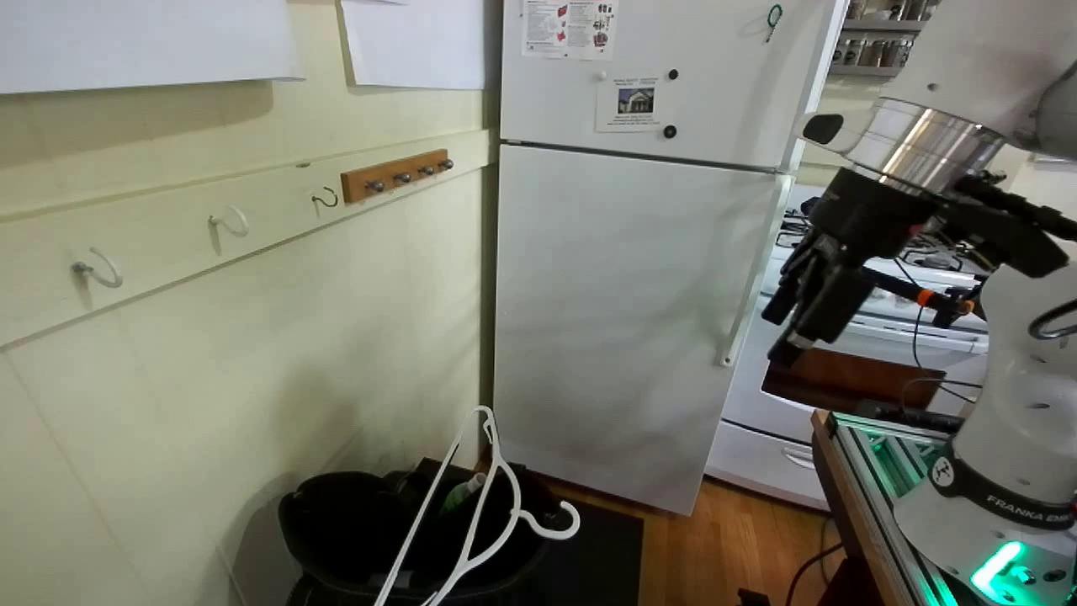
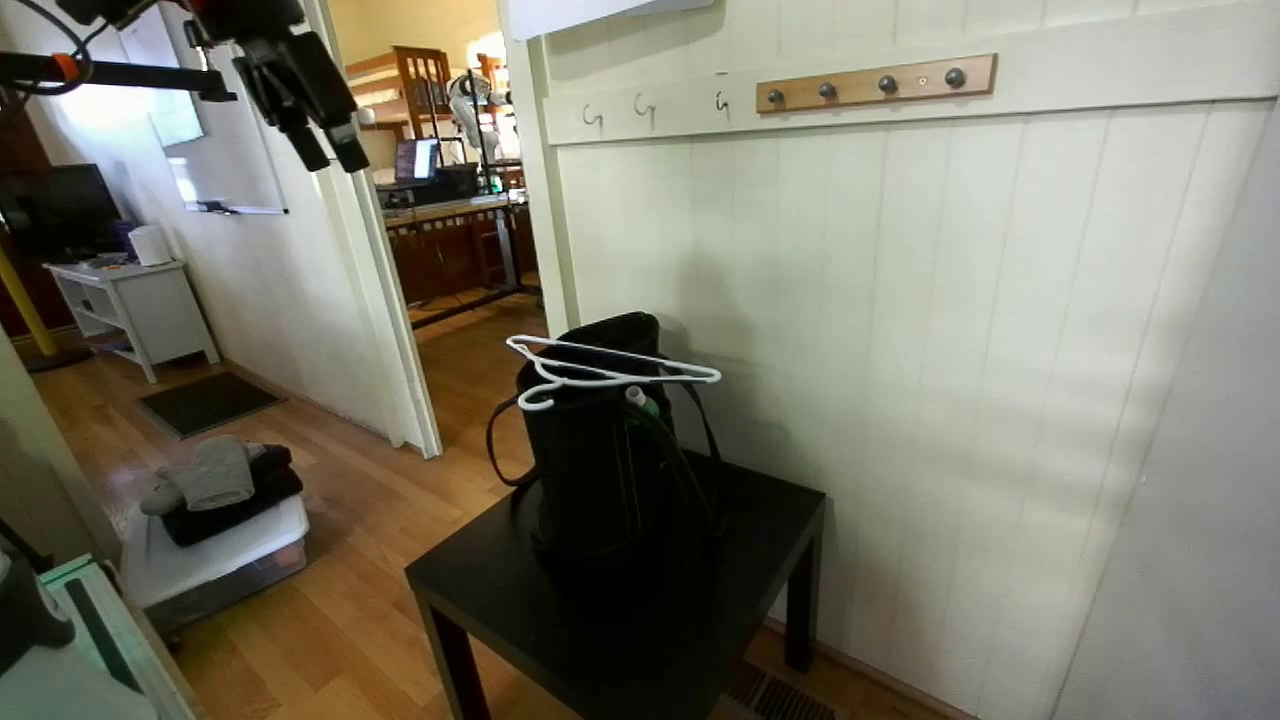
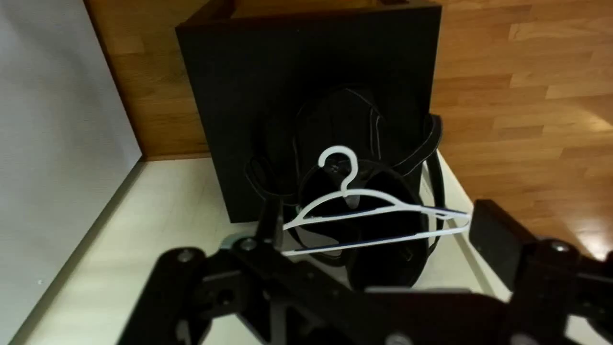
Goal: Hang up the coat hanger
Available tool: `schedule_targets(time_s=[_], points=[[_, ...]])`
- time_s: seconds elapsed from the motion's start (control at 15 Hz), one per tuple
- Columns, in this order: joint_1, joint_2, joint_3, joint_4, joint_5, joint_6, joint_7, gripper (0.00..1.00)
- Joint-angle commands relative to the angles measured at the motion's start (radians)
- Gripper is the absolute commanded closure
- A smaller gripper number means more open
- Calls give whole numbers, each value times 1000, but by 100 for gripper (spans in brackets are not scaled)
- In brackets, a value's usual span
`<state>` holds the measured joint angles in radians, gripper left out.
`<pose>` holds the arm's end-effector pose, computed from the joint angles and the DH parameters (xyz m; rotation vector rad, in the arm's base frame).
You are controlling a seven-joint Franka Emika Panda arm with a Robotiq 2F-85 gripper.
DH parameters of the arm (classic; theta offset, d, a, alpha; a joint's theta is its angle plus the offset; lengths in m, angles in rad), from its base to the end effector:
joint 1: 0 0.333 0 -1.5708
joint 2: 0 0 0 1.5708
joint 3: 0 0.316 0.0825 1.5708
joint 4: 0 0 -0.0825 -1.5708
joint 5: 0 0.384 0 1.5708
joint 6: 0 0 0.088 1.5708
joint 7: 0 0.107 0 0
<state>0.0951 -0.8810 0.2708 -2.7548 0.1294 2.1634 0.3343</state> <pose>0.2967 0.1186 0.4748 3.1014 -0.1449 0.4528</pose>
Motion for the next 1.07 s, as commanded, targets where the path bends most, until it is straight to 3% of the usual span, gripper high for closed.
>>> schedule_targets(time_s=[0.0, 0.27, 0.53, 0.93, 1.0], points=[[-104, 114, -35, 0, -34, 159, 20, 0], [-186, 279, -74, 2, -61, 388, 13, 0], [-218, 487, -103, 41, -78, 576, 8, 0], [-211, 745, -169, 146, -67, 685, 1, 0], [-202, 660, -169, 93, -81, 661, 4, 0]])
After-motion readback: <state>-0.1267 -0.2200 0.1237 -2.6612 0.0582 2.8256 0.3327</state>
